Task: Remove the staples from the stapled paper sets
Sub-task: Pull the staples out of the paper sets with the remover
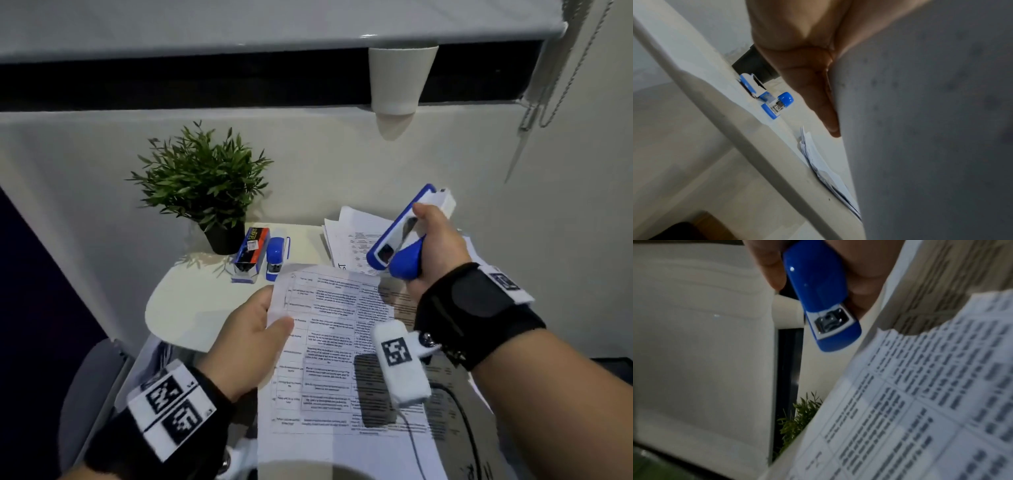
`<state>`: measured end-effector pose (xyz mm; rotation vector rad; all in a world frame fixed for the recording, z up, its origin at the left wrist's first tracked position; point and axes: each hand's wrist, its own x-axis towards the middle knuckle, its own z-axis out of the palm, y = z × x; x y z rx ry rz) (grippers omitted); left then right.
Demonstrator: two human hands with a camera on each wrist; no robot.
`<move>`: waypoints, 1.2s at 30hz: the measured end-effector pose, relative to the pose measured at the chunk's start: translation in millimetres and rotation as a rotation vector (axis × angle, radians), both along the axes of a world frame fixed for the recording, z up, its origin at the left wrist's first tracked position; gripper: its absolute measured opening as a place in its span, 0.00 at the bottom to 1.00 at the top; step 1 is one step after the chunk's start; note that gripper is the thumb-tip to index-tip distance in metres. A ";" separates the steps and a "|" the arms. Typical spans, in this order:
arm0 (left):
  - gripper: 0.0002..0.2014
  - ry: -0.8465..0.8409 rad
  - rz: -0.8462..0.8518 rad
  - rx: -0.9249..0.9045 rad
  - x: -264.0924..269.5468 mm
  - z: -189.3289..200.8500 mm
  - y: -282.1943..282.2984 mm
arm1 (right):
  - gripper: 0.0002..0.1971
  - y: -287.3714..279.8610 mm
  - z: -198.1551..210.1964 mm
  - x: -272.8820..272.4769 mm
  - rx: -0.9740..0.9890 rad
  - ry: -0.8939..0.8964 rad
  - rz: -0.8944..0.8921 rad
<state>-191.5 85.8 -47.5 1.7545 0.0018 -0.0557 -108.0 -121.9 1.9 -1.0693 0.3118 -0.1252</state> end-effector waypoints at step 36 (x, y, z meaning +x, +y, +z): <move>0.27 -0.143 -0.026 0.084 -12.2 -0.8 -16.0 | 0.43 54.4 1.6 -11.8 -0.579 -0.221 0.084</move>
